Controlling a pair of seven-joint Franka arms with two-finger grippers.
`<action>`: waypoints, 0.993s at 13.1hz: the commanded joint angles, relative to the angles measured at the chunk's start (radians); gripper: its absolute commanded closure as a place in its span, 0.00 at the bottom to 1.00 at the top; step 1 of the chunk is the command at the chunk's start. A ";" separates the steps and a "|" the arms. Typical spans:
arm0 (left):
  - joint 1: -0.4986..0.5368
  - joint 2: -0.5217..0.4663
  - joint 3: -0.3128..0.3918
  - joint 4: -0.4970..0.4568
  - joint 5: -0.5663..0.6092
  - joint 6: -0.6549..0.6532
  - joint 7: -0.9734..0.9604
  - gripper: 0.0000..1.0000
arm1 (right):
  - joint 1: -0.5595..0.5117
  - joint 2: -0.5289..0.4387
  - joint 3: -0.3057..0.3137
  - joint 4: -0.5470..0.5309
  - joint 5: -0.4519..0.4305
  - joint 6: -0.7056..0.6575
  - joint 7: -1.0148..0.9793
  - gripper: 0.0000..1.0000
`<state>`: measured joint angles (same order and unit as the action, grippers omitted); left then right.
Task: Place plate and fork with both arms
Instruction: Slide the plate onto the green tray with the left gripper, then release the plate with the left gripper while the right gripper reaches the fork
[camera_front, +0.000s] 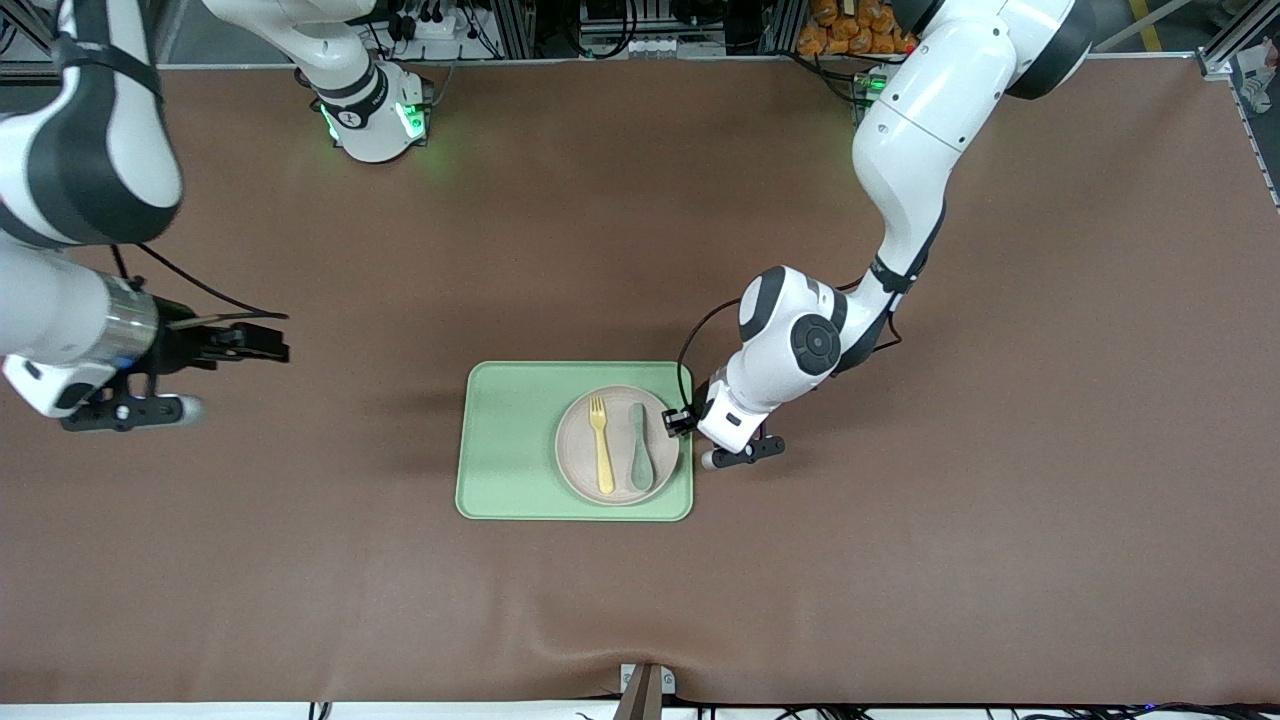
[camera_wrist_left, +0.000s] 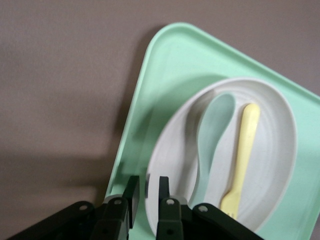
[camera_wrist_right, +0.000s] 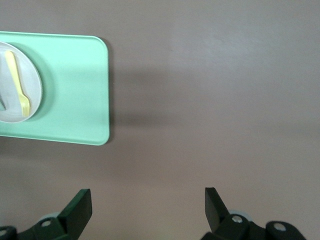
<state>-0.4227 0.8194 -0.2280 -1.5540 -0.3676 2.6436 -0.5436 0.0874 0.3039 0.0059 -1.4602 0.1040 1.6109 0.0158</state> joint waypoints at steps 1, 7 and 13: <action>0.008 -0.038 0.007 0.009 0.021 -0.002 -0.022 0.62 | 0.067 0.040 -0.006 0.018 0.014 0.056 0.099 0.00; 0.076 -0.192 0.007 0.008 0.022 -0.127 -0.021 0.00 | 0.189 0.147 -0.003 0.055 0.011 0.234 0.069 0.00; 0.248 -0.367 0.006 0.116 0.125 -0.540 -0.015 0.00 | 0.346 0.320 -0.006 0.164 0.002 0.384 0.081 0.00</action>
<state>-0.2056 0.4967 -0.2169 -1.4747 -0.2934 2.2217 -0.5437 0.3878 0.5431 0.0106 -1.3645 0.1043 1.9550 0.0947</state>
